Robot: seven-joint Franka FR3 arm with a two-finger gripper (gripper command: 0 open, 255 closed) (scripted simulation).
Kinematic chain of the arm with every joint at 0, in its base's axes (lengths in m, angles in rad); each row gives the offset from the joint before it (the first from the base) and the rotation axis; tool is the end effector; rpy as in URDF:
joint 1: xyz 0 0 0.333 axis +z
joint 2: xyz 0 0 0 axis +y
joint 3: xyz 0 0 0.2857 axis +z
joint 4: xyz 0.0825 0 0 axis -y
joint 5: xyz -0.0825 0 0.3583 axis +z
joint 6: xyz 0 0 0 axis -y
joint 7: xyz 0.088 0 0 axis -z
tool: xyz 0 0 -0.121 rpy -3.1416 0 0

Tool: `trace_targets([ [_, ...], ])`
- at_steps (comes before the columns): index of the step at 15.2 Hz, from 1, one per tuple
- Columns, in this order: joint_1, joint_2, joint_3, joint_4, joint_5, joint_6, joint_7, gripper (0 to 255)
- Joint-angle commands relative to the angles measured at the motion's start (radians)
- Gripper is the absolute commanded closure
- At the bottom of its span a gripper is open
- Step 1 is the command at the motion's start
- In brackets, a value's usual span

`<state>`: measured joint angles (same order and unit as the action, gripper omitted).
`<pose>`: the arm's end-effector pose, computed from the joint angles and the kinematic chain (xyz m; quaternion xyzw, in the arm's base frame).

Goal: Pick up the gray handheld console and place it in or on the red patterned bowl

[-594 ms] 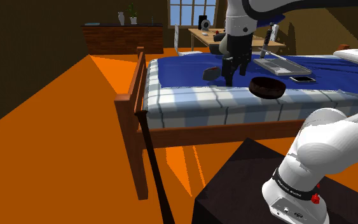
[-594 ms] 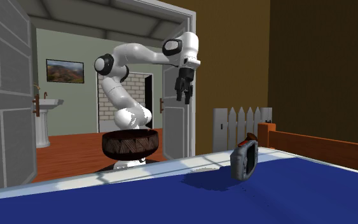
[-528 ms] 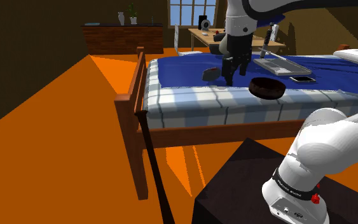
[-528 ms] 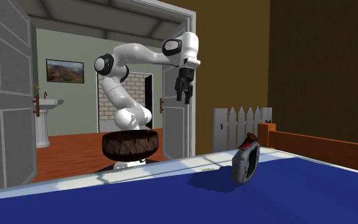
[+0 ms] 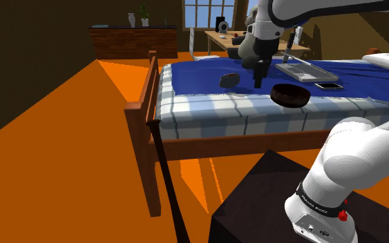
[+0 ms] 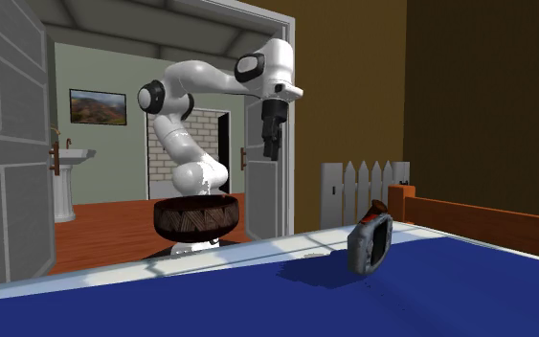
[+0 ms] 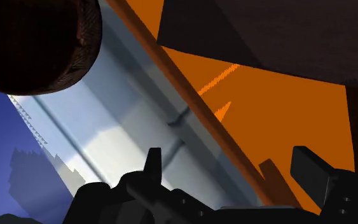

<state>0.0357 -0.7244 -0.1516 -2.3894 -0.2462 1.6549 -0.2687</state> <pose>0.3205 -0.0724 0.5260 0.9917 0.1064 -0.0197 0.0701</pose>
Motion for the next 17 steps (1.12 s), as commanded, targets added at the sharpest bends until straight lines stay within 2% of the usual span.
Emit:
trace_targets([
  [1, 0.006, 0.020, -0.064, 0.010, -0.033, 0.031, -0.121, 0],
  [6, 0.044, 0.136, -0.220, 0.081, -0.075, 0.123, -0.397, 0],
  [10, 0.090, 0.265, -0.341, 0.172, -0.062, 0.192, -0.625, 0],
  [14, 0.148, 0.424, -0.460, 0.290, 0.006, 0.248, -0.869, 0],
  [17, 0.183, 0.568, -0.541, 0.396, 0.103, 0.275, -1.069, 0],
])
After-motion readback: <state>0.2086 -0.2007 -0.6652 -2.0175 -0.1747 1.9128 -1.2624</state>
